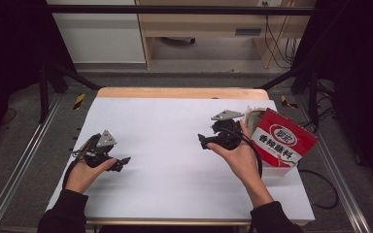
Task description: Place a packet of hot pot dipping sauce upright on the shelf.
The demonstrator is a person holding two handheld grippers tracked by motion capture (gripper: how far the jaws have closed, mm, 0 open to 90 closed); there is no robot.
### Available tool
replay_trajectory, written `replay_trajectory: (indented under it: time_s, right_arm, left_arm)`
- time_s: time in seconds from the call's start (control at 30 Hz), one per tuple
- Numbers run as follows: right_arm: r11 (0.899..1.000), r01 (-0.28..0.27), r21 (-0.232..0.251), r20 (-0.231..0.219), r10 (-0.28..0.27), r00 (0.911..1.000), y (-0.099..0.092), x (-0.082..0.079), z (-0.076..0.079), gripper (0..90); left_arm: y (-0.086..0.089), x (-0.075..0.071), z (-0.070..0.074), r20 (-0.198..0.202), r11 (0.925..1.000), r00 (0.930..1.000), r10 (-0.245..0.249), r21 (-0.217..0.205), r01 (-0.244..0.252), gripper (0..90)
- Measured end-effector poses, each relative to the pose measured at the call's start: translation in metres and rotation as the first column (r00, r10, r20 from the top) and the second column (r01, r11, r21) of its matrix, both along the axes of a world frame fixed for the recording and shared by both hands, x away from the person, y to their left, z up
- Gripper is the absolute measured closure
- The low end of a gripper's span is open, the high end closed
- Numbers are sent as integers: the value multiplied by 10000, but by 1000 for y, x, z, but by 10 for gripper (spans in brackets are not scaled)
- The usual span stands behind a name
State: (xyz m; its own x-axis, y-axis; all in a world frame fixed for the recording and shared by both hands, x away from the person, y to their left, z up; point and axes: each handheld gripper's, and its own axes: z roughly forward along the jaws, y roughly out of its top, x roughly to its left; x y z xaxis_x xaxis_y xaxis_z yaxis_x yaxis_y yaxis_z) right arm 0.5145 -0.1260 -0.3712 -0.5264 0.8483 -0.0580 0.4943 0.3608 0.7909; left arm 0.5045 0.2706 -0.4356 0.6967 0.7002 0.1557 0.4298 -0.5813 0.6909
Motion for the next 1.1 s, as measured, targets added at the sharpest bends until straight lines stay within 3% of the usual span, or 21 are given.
replay_trajectory:
  time_s: [0.67,1.1]
  right_arm:
    - [9996,-193,-205,-419,184,9990,3,-18,-44,95]
    - [10000,-17,32,-492,18,9988,5,-20,-65,85]
  left_arm:
    - [4,0,-2,-54,10000,10000,57,-1,-57,58]
    - [6,0,-2,-77,10000,9999,74,27,-73,56]
